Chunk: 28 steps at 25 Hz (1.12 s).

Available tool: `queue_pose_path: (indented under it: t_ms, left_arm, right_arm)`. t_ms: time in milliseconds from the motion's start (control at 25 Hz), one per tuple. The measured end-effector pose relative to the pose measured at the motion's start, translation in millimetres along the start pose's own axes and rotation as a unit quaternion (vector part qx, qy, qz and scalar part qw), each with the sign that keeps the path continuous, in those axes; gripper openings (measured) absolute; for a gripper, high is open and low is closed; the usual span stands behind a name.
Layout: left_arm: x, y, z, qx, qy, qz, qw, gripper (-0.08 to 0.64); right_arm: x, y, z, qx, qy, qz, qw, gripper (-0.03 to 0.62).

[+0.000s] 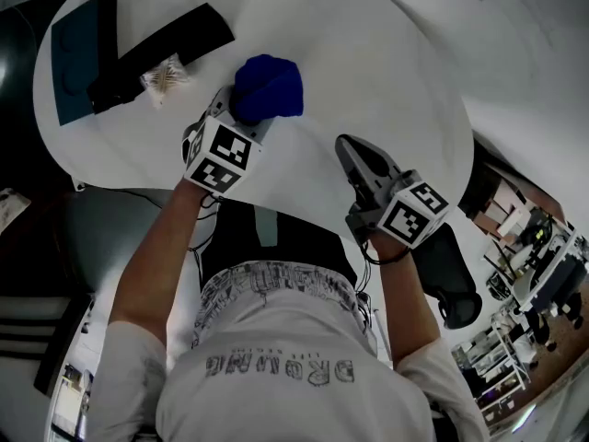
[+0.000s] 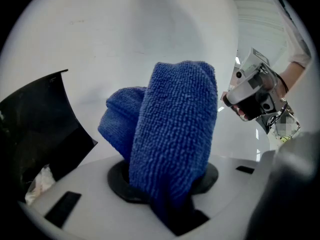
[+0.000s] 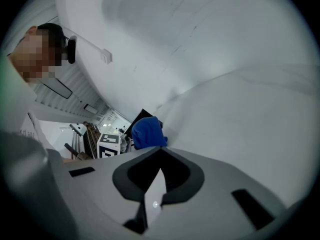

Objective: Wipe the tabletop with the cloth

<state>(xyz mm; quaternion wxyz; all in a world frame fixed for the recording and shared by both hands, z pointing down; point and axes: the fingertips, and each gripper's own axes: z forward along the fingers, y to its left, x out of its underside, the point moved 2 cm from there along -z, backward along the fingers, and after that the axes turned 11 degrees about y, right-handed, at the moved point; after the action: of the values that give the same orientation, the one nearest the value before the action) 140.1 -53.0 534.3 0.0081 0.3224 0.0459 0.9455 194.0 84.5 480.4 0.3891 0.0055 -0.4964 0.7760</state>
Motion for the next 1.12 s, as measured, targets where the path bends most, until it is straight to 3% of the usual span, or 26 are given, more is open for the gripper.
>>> queue_pose_path:
  t_ms: [320,640,1120]
  left_arm:
    - [30,20,-53,-0.037,-0.020,-0.037,0.9984,0.155]
    - [88,51,-119,-0.093,-0.032,-0.093,0.9908,0.155]
    - [198,80,-206,-0.139,-0.033,-0.161,0.9765,0.155]
  right_arm:
    - [-6,33,30,-0.021,0.023,-0.034,0.999,0.007]
    - [-2,82,86,-0.054,0.075,-0.082,0.992,0.006]
    - [38,172,174,-0.087,0.140,-0.128,0.978,0.006]
